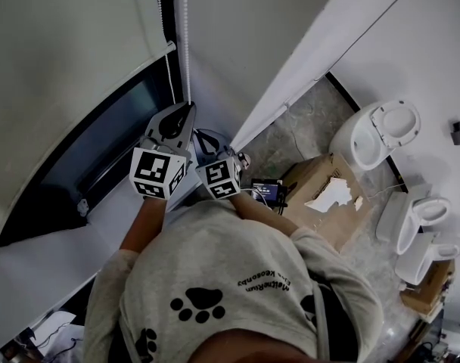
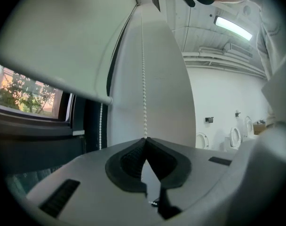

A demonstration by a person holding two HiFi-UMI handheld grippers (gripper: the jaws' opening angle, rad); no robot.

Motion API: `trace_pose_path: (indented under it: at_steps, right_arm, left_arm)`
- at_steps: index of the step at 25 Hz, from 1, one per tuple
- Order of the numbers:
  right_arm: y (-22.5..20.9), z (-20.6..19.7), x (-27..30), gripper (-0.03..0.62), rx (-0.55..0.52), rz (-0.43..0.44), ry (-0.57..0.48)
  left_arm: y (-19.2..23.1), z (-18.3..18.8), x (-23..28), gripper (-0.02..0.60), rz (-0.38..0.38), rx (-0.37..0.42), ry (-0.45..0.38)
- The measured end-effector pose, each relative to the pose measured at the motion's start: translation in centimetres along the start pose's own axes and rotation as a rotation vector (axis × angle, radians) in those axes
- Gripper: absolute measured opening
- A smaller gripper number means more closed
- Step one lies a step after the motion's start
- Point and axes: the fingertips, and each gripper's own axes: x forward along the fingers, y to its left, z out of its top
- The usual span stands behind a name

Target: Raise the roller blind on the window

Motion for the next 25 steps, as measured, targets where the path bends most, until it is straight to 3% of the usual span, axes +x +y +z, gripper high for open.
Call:
trace_pose_path:
  at_steps: [5,8,11,13,16,19,25]
  right_arm:
    - [0.2,-0.6,0.0,0.011,-0.019,0.009,0.023]
    - [0.9,-0.7,0.0,0.012,-0.033,0.06,0.044]
    - [1.2,0.6,-0.5,0.156,0.001,0.109,0.023]
    - [0.5,2.3,-1.6,0.156,0.032,0.102,0.006]
    - [-0.8,5.8,-4.3,0.125,0.076,0.066,-0.041]
    - [-1.9,11.4,-6.9,0.117,0.138,0.046,-0.165]
    - [-3.2,22.8,-8.6,0.1,0.081,0.044,-0.379]
  left_arm:
    - [0.4,-1.8,0.1,0.008,0.0,-0.027,0.019]
    - [0.8,-2.0,0.1,0.008,0.008,-0.03,0.024]
    - [1.0,-2.0,0.1,0.008,0.009,-0.022,0.029]
    - [0.9,-2.0,0.2,0.009,0.006,-0.018,0.027]
    - [0.8,-2.0,0.1,0.008,0.005,-0.016,0.022]
    - [0.9,-2.1,0.0,0.008,0.005,-0.022,0.015]
    - [0.6,-2.2,0.0,0.008,0.0,-0.04,0.007]
